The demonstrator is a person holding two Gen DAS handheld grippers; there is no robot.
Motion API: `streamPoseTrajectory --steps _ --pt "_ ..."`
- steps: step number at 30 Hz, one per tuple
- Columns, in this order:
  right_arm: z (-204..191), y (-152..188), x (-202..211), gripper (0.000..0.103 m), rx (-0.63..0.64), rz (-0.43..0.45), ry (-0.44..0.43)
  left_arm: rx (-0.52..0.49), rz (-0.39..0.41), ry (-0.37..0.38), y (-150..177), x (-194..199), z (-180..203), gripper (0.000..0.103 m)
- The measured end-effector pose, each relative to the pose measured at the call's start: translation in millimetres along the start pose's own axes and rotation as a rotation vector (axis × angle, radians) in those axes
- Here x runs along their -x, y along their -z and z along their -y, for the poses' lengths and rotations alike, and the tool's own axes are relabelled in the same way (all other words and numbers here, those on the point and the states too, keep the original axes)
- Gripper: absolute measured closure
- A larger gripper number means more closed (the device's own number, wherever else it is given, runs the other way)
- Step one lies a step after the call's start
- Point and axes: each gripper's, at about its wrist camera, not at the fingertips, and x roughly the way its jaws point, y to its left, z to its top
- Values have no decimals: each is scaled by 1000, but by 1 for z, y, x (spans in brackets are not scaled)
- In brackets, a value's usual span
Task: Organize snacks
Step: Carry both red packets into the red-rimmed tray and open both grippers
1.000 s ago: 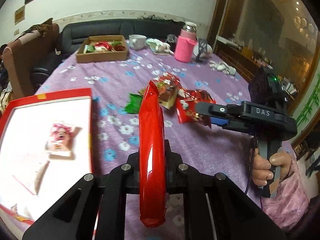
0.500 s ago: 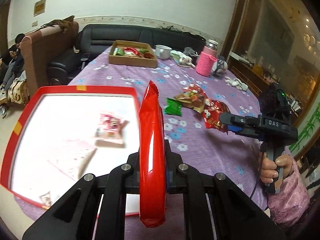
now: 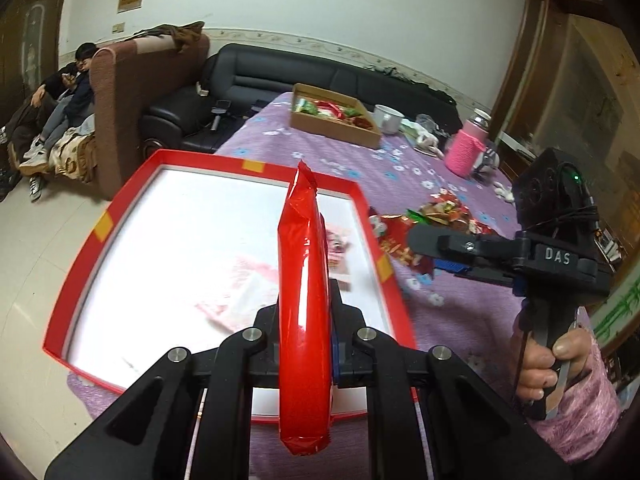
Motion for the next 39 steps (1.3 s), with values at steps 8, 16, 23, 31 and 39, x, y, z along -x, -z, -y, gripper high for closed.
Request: streamPoseTrajectory --steps 8,16,23,31,39 --pt "-10 6 -40 55 16 -54 3 43 -7 -29 1 -5 -26 91" --pt "-24 13 -54 52 74 -77 33 65 -21 -54 0 -9 -32 90" --pt "-34 15 -41 43 98 -58 6 77 24 -138 -3 1 -34 50" --pt "-14 16 5 43 69 29 72 -8 30 -97 -1 5 -5 43" --pt "35 20 95 42 -5 166 227 -127 -25 -2 6 -7 50 41"
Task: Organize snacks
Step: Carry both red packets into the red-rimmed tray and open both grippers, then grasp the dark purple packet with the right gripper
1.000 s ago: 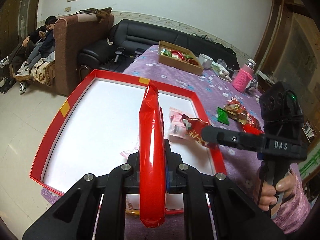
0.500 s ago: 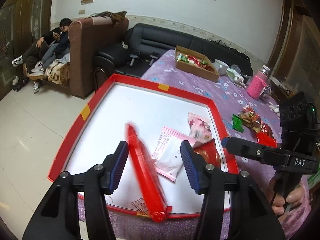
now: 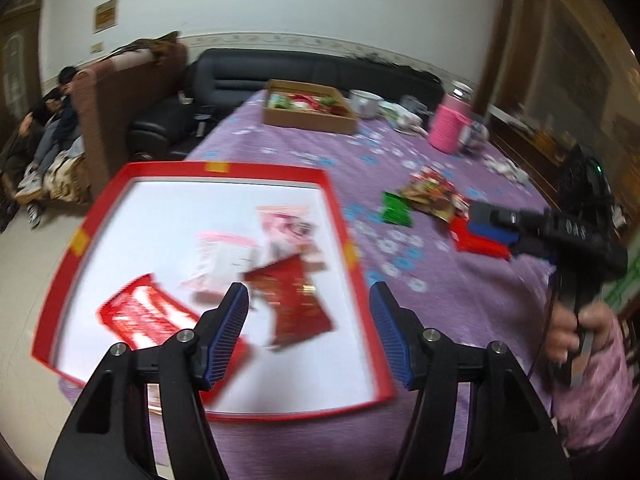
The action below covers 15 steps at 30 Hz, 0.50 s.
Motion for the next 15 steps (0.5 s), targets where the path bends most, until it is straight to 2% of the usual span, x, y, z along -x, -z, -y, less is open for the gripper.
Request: streamPoseTrajectory --steps 5,6,8,11,13,15 --pt "49 -8 62 40 -46 104 188 -61 -32 48 2 -6 29 41" --pt "57 -8 73 38 -51 120 236 -66 -40 55 3 -8 33 40" --pt "71 -8 91 36 -36 137 385 -76 -61 70 5 -13 41 39" --pt "91 -9 101 36 -21 109 582 -94 -83 89 9 -16 52 39" --pt "108 -14 95 36 -24 62 671 -109 -96 95 11 -16 57 39" --pt "120 -13 90 36 -43 31 715 -118 -102 98 13 -16 61 39"
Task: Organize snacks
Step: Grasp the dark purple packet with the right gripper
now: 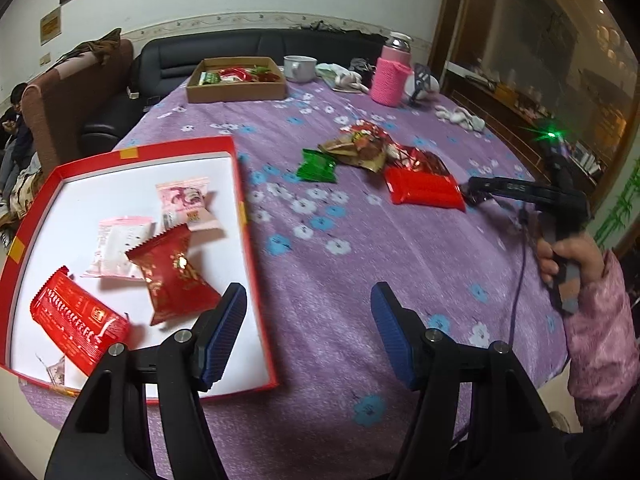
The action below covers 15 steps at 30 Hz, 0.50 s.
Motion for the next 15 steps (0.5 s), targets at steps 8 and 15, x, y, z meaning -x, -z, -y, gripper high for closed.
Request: streamPoseTrajectory --steps 8,15 --pt "-13 5 -9 41 62 -15 -17 9 -30 7 5 -6 -1 39" --pt "-29 1 -2 39 140 -15 -124 16 -46 20 6 -12 -2 38"
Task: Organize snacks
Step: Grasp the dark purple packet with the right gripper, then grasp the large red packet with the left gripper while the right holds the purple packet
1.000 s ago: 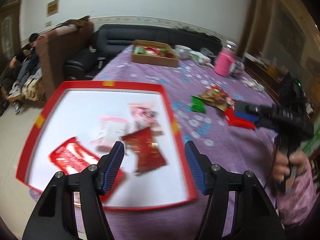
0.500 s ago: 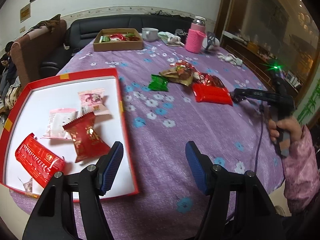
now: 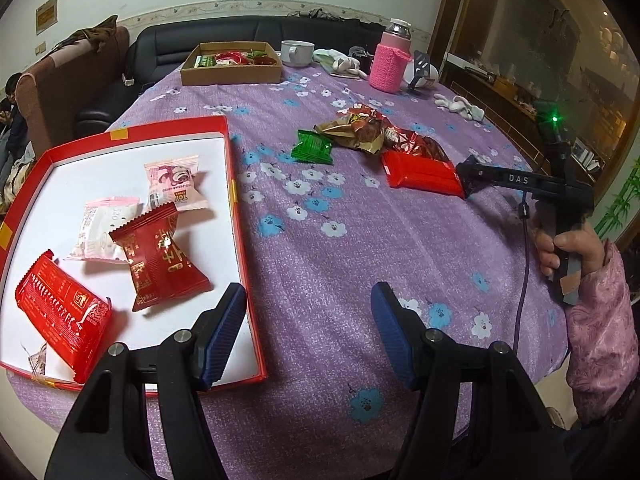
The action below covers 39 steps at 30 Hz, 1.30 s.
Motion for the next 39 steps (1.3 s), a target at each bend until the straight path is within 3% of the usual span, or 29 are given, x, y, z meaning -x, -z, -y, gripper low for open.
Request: streamPoseTrajectory --steps 2,6,8,11,14,19,22,26,33,37,39 --pt "2 0 -7 42 -25 -24 -35 1 -4 2 1 -1 0 38" --pt "3 -1 -19 64 -35 -58 -40 -1 -11 -9 -3 -2 3 36" --pt "2 4 -19 68 -22 -60 -35 -1 -18 -12 -8 -3 6 30" --pt "6 5 -19 81 -36 -60 -72 -3 -20 10 -20 -3 12 30" --pt "20 7 -19 82 -117 -51 -149 -28 8 42 -32 4 26 30" --pt "56 8 -17 82 -306 -31 -237 -181 54 35 -59 -1 67 29" --pt "79 11 -18 81 -432 -24 -274 -325 37 27 -78 -25 100 29" --pt "85 11 -19 81 -468 -28 -300 -527 17 25 -97 -61 134 29" --pt "95 14 -23 81 -535 -36 -356 -725 -146 135 -123 -121 150 30" --pt "97 14 -24 81 -550 -41 -369 -826 -251 234 -123 -137 154 30" --pt "98 14 -24 81 -553 -42 -371 -882 -273 248 -123 -142 157 30"
